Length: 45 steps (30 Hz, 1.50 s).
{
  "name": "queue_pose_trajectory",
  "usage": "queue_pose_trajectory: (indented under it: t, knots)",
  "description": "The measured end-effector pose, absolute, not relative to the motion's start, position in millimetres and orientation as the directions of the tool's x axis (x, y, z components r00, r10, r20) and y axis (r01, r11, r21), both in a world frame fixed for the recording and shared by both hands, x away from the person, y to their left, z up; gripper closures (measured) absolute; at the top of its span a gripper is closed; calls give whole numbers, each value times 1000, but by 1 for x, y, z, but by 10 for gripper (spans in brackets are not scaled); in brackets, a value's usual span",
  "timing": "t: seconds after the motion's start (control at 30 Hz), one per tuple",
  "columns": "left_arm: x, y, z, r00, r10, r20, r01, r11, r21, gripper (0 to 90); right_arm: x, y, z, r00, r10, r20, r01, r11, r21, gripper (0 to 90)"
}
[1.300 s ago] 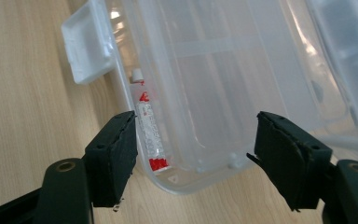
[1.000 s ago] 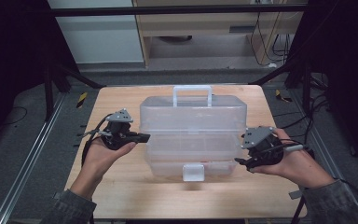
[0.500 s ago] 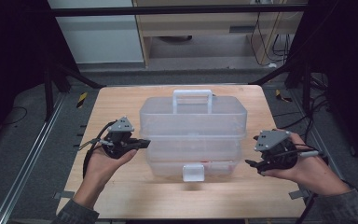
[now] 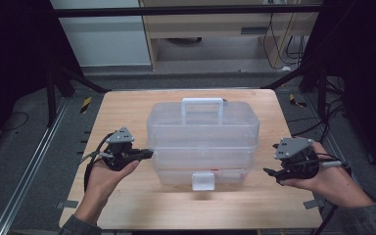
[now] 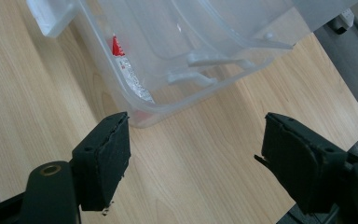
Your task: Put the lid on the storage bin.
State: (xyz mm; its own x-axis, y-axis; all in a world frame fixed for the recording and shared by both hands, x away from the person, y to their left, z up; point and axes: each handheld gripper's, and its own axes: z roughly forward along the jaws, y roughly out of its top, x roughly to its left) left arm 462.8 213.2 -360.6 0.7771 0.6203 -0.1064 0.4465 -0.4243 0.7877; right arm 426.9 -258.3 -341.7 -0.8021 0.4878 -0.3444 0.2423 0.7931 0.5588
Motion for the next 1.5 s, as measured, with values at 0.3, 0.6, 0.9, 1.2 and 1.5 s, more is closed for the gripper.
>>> queue_pose_trajectory:
  t: [0.3,0.6,0.9,1.2,1.5]
  knots:
    - [461,219,-371,771,628,-103,456,-433,777,895,428,-261,-349,-797,499,-341,257,790,557,236]
    - [460,218,-380,777,620,-108,456,-437,775,896,431,-262,-358,-790,512,-336,276,787,552,227]
    - [460,220,-384,781,620,-78,458,-484,746,897,436,-268,-368,-767,542,-344,301,777,552,210]
    - [487,261,-401,673,740,0,517,-470,715,897,456,-285,-386,-670,660,-342,403,709,579,213]
    - [525,274,-436,603,796,57,555,-470,687,896,487,-302,-423,-574,770,-279,510,603,614,231]
